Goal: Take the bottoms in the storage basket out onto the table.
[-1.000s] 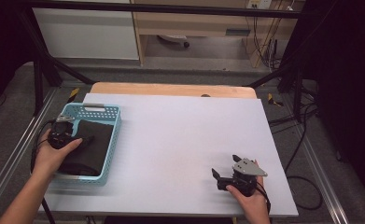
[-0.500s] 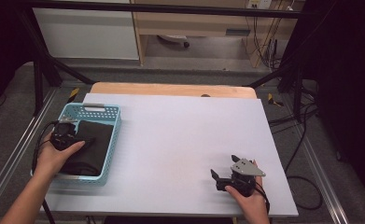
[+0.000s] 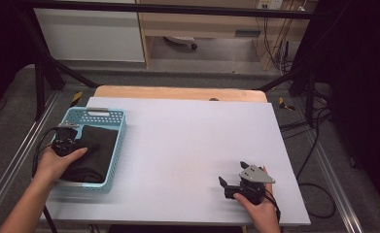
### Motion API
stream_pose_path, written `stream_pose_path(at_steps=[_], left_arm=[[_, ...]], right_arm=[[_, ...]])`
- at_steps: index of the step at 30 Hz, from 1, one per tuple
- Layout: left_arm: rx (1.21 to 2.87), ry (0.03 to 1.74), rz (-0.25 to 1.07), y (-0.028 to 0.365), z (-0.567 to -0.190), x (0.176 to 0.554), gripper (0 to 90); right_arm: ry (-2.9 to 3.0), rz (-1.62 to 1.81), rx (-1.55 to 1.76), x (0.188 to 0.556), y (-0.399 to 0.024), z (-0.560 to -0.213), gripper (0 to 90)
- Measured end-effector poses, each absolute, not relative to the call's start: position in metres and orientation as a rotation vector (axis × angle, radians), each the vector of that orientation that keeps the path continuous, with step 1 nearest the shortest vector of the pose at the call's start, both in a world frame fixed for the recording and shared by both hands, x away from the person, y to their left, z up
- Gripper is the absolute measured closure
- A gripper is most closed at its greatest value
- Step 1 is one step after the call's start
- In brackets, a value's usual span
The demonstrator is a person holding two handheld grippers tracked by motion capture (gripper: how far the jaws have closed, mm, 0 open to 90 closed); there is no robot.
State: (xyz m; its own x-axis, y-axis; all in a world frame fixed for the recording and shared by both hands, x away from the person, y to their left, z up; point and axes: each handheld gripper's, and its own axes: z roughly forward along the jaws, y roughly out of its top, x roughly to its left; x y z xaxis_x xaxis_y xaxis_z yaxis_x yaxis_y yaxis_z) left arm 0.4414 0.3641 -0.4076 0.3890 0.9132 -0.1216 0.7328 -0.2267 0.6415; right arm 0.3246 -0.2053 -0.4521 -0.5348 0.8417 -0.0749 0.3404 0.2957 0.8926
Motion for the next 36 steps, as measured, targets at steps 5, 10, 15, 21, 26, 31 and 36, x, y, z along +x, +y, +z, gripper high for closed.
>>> stream_pose_path(at_steps=[5,10,15,21,26,31,36], left_arm=[[2.024,1.397,0.353,0.365,-0.407,0.441,43.6],[2.021,1.397,0.351,0.365,-0.405,0.441,52.2],[2.015,1.401,0.352,0.364,-0.403,0.440,62.7],[2.001,1.393,0.345,0.365,-0.400,0.439,67.6],[1.988,1.361,0.352,0.366,-0.397,0.437,69.8],[1.954,1.337,0.351,0.369,-0.392,0.433,70.7],[1.934,1.296,0.362,0.370,-0.384,0.431,71.3]], right_arm=[[2.023,1.192,1.048,0.325,-0.205,-0.452,6.7],[2.025,1.191,1.048,0.325,-0.205,-0.453,6.7],[2.024,1.192,1.049,0.325,-0.205,-0.452,6.7],[2.023,1.193,1.049,0.325,-0.205,-0.452,6.8],[2.021,1.192,1.050,0.325,-0.206,-0.452,6.8],[1.998,1.202,1.060,0.325,-0.208,-0.450,7.3],[2.002,1.198,1.061,0.325,-0.208,-0.451,7.3]])
